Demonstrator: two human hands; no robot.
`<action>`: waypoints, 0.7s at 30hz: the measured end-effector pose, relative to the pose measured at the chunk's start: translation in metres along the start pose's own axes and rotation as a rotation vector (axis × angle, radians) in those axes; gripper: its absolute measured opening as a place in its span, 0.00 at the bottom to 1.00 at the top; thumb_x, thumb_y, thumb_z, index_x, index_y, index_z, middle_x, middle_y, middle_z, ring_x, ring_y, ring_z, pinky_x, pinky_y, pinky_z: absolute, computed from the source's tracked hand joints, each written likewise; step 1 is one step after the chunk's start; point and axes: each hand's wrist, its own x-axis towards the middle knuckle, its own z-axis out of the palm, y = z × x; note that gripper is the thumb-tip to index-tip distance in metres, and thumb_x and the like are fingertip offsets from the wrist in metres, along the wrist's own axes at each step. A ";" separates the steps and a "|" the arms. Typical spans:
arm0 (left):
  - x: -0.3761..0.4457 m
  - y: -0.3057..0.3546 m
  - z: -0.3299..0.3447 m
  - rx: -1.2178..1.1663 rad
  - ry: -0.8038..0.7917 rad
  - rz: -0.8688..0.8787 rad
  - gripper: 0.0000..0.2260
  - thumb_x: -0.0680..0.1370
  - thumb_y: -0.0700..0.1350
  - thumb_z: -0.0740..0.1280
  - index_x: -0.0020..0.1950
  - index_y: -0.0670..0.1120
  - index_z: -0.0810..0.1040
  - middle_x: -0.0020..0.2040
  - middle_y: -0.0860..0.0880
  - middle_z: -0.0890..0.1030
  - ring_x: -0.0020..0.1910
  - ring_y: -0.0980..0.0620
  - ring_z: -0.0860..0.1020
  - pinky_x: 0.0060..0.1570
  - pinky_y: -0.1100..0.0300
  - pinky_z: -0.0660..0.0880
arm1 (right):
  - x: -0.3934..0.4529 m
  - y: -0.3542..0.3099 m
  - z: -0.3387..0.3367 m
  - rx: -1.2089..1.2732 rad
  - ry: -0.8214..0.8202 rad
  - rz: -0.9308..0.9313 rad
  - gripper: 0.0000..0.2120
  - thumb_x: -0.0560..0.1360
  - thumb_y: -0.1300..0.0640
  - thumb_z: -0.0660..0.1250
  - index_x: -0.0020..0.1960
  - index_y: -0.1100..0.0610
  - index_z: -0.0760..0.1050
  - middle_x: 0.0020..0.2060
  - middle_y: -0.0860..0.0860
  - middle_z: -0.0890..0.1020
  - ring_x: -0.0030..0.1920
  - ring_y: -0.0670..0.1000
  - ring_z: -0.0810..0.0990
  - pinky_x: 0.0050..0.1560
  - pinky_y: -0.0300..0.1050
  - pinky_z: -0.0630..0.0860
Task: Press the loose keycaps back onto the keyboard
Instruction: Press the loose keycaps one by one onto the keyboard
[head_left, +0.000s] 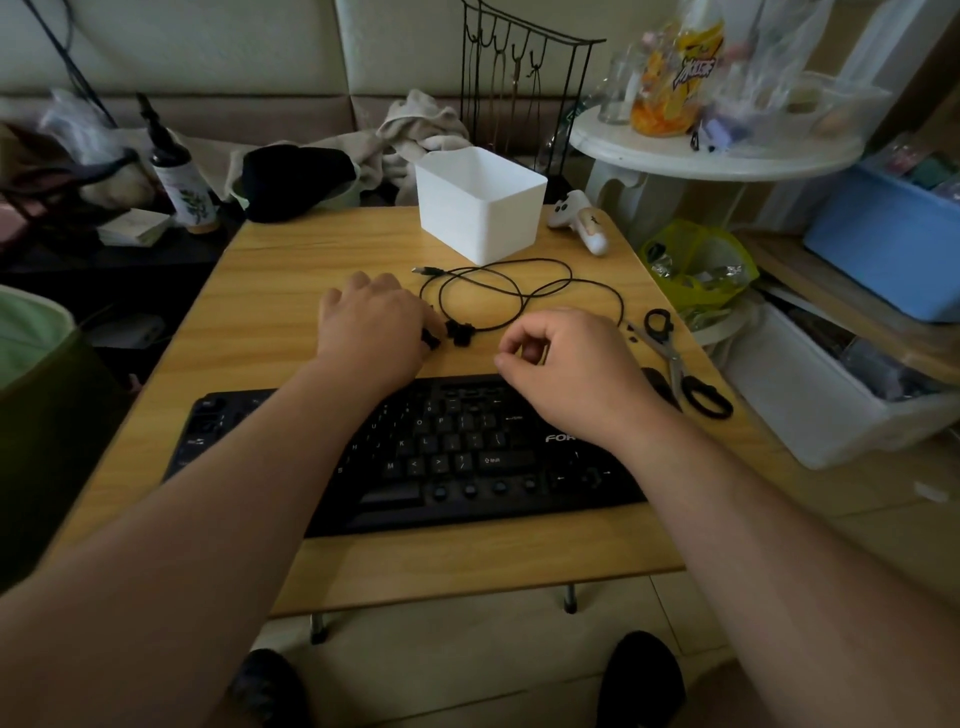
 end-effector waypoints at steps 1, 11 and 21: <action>0.000 0.000 0.001 0.001 0.002 0.006 0.12 0.80 0.55 0.71 0.62 0.68 0.80 0.64 0.48 0.76 0.66 0.42 0.71 0.67 0.42 0.68 | 0.001 0.000 0.002 0.003 0.002 0.002 0.03 0.75 0.50 0.74 0.43 0.46 0.83 0.38 0.43 0.79 0.35 0.42 0.74 0.34 0.35 0.67; -0.013 0.019 -0.001 -0.959 -0.036 0.034 0.08 0.83 0.47 0.68 0.59 0.54 0.85 0.46 0.54 0.85 0.46 0.53 0.81 0.47 0.58 0.75 | 0.006 0.003 0.007 0.127 0.057 0.006 0.16 0.75 0.49 0.75 0.62 0.39 0.79 0.46 0.40 0.81 0.40 0.41 0.79 0.39 0.37 0.73; -0.027 0.035 -0.006 -1.762 -0.264 -0.160 0.08 0.85 0.40 0.63 0.52 0.44 0.82 0.42 0.50 0.81 0.39 0.57 0.76 0.38 0.65 0.75 | 0.002 -0.005 0.004 0.197 0.181 -0.100 0.18 0.74 0.52 0.78 0.62 0.43 0.81 0.46 0.42 0.80 0.41 0.44 0.80 0.40 0.38 0.79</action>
